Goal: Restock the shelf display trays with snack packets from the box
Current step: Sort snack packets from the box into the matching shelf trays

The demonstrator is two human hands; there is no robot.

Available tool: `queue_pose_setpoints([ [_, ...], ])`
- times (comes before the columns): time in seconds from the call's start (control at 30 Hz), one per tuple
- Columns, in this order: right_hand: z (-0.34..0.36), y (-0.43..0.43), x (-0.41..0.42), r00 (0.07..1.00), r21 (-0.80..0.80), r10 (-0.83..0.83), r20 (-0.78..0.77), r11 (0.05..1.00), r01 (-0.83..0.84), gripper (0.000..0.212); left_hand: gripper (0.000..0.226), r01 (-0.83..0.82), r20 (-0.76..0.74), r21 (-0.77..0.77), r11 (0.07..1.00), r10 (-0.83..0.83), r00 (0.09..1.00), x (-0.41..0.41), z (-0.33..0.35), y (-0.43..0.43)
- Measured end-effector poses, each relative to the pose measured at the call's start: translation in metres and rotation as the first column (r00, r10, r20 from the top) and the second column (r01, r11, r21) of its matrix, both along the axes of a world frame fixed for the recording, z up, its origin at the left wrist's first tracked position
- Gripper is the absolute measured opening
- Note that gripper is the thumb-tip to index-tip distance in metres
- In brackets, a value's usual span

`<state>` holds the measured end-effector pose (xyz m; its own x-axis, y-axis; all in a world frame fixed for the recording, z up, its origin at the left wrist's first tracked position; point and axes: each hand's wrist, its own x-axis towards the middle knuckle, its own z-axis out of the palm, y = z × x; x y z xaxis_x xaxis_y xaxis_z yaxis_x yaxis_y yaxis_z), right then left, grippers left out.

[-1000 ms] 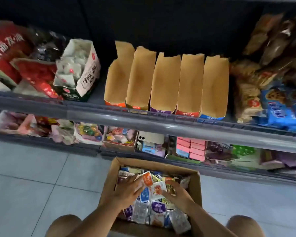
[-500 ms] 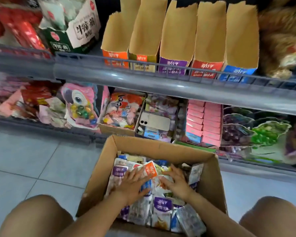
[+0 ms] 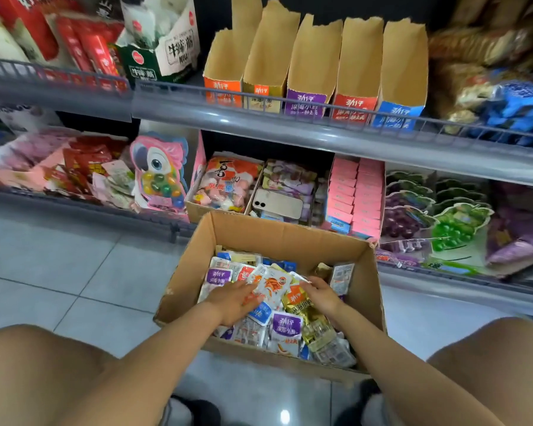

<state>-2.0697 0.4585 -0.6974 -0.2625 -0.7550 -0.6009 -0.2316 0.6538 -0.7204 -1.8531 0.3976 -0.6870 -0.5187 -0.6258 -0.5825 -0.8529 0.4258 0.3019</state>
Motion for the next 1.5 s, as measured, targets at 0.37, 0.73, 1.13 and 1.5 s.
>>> queue_pose_setpoints([
  [0.37, -0.030, -0.004, -0.009, 1.000, -0.028, 0.019, -0.019, 0.999, -0.020, 0.071, 0.059, 0.177, 0.105, 0.044, 0.983, -0.181, 0.978, -0.030, -0.020, -0.006],
  [0.73, -0.039, 0.001, -0.010, 0.966, -0.094, 0.129, -0.224, 0.984, -0.153, 0.015, 0.062, 0.021, 0.025, 0.066, 0.998, -0.022, 0.999, -0.032, -0.023, -0.008],
  [1.13, 0.084, -0.007, -0.026, 0.948, -0.456, -0.104, 0.302, 0.857, 0.239, 0.015, 0.054, -0.291, -0.485, 0.522, 0.801, 0.560, 0.672, -0.064, 0.059, 0.004],
  [1.5, 0.169, 0.000, -0.012, 0.934, -0.656, 0.016, 0.356, 0.716, 0.238, 0.020, 0.053, -0.326, -0.738, 0.468, 0.821, 0.566, 0.367, -0.077, 0.150, 0.005],
])
